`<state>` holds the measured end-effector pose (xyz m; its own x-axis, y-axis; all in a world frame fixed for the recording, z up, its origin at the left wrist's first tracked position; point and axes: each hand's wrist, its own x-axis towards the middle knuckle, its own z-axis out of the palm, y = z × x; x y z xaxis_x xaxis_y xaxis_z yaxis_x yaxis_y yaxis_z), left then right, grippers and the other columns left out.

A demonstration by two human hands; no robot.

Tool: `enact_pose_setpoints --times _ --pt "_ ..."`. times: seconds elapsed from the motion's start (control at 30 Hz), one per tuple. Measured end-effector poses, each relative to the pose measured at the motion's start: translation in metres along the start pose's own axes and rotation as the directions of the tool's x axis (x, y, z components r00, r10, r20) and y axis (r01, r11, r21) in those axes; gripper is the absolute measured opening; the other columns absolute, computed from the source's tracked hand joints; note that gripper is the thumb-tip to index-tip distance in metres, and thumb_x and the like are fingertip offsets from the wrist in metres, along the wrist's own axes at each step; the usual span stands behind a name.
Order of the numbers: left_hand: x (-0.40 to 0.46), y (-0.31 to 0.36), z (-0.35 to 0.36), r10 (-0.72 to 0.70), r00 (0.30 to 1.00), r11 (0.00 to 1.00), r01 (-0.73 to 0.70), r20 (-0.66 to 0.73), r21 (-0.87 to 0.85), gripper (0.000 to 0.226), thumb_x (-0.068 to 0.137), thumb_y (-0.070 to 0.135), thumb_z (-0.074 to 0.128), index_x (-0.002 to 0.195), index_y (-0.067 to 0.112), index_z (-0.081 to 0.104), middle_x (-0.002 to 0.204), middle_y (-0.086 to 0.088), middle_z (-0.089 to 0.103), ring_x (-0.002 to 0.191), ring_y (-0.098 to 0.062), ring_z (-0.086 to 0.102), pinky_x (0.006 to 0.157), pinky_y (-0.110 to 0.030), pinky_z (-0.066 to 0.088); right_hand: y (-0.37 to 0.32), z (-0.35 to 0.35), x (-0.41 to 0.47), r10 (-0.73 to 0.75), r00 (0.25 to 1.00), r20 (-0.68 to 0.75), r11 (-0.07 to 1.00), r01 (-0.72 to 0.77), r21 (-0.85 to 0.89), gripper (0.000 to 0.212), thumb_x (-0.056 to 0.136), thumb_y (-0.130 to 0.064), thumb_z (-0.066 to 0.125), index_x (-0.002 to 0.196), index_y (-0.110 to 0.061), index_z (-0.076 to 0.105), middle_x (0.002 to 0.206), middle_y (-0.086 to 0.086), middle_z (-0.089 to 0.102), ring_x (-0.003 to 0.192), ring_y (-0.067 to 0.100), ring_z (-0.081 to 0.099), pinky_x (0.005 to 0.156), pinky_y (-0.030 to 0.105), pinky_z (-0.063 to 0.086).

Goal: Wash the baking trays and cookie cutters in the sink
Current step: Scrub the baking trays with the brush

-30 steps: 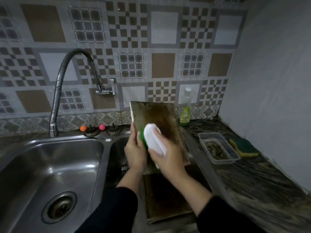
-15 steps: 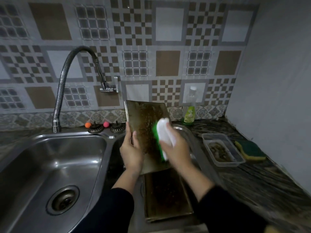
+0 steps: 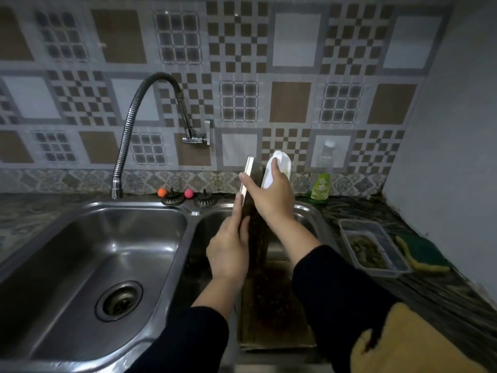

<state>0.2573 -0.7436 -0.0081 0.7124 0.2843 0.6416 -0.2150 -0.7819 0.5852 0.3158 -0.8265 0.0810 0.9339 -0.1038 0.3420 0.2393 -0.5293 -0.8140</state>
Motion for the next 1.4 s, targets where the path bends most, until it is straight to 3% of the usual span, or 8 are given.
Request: enact_pose_setpoints --times 0.17,0.33,0.43,0.53,0.73,0.9,1.1,1.4 --pt "0.004 -0.007 -0.016 0.113 0.985 0.975 -0.135 0.127 0.175 0.053 0.098 0.044 0.023 0.149 0.042 0.009 0.098 0.002 0.065 0.064 -0.016 0.062 0.044 -0.036 0.048 -0.011 0.019 -0.004 0.021 0.982 -0.188 0.993 -0.042 -0.108 0.070 0.089 -0.049 0.052 0.149 -0.022 0.028 0.123 0.005 0.056 0.110 0.026 0.056 0.091 0.045 0.048" --pt "0.034 -0.042 -0.048 -0.029 0.968 0.983 0.073 0.249 -0.171 0.045 0.102 0.043 0.027 0.145 0.037 0.036 0.140 0.008 0.051 0.128 -0.014 0.049 0.097 -0.025 0.041 -0.026 0.026 0.003 -0.010 0.962 -0.271 1.000 0.018 0.024 0.049 0.094 -0.039 0.047 0.139 -0.021 0.046 0.100 0.005 0.062 0.088 0.022 0.060 0.077 0.042 0.055" --pt "0.051 -0.093 -0.069 -0.226 0.897 0.971 0.239 0.379 0.013 0.054 0.099 0.053 0.027 0.150 0.039 0.019 0.150 -0.006 0.036 0.137 -0.028 0.035 0.111 -0.040 0.032 -0.038 0.039 -0.003 0.040 0.968 -0.247 0.984 0.005 0.178 0.043 0.096 -0.037 0.045 0.135 -0.020 0.052 0.102 0.004 0.063 0.092 0.019 0.060 0.082 0.037 0.053" --pt "0.055 -0.135 -0.092 -0.342 0.803 0.937 0.333 0.488 0.108 0.063 0.097 0.057 0.028 0.151 0.041 0.001 0.150 -0.013 0.032 0.136 -0.036 0.035 0.111 -0.046 0.030 -0.058 0.066 -0.025 0.123 0.971 -0.203 0.934 -0.044 0.353 0.031 0.098 -0.032 0.044 0.118 -0.016 0.060 0.088 -0.005 0.058 0.081 0.011 0.057 0.077 0.031 0.049" --pt "0.043 -0.215 -0.138 -0.333 0.780 0.922 0.386 0.530 0.012 0.059 0.096 0.058 0.029 0.148 0.048 0.004 0.137 -0.007 0.047 0.121 -0.029 0.052 0.099 -0.044 0.043 -0.079 0.143 -0.064 0.265 0.961 -0.082 0.846 -0.191 0.498 0.028 0.097 -0.033 0.043 0.114 -0.018 0.060 0.078 -0.018 0.052 0.071 0.002 0.049 0.073 0.025 0.039" --pt "0.028 -0.272 -0.175 -0.417 0.744 0.903 0.402 0.522 0.149 0.058 0.098 0.054 0.029 0.147 0.047 0.000 0.140 -0.009 0.044 0.122 -0.031 0.050 0.100 -0.047 0.041 -0.078 0.178 -0.081 0.265 0.961 -0.074 0.951 -0.248 0.185 0.059 0.093 -0.041 0.054 0.146 -0.026 0.035 0.148 0.003 0.041 0.128 0.022 0.045 0.096 0.029 0.040" --pt "0.003 -0.327 -0.176 -0.566 0.580 0.802 0.552 0.586 0.228 0.063 0.099 0.045 0.038 0.148 0.044 -0.001 0.136 -0.014 0.043 0.123 -0.032 0.048 0.102 -0.048 0.038 -0.058 0.179 -0.093 0.214 0.969 -0.124 0.954 -0.234 -0.187 0.078 0.080 -0.027 0.074 0.147 -0.023 0.034 0.145 0.009 0.043 0.133 0.028 0.040 0.106 0.039 0.036" --pt "-0.003 -0.364 -0.120 -0.709 0.329 0.666 0.603 0.624 0.438 0.086 0.095 0.041 0.049 0.151 0.021 -0.013 0.154 -0.022 0.019 0.140 -0.038 0.027 0.115 -0.047 0.024 -0.022 0.170 -0.108 0.226 0.969 -0.097 0.921 -0.245 -0.302 0.073 0.080 -0.012 0.069 0.145 -0.019 0.038 0.136 0.018 0.051 0.124 0.033 0.048 0.096 0.036 0.040"
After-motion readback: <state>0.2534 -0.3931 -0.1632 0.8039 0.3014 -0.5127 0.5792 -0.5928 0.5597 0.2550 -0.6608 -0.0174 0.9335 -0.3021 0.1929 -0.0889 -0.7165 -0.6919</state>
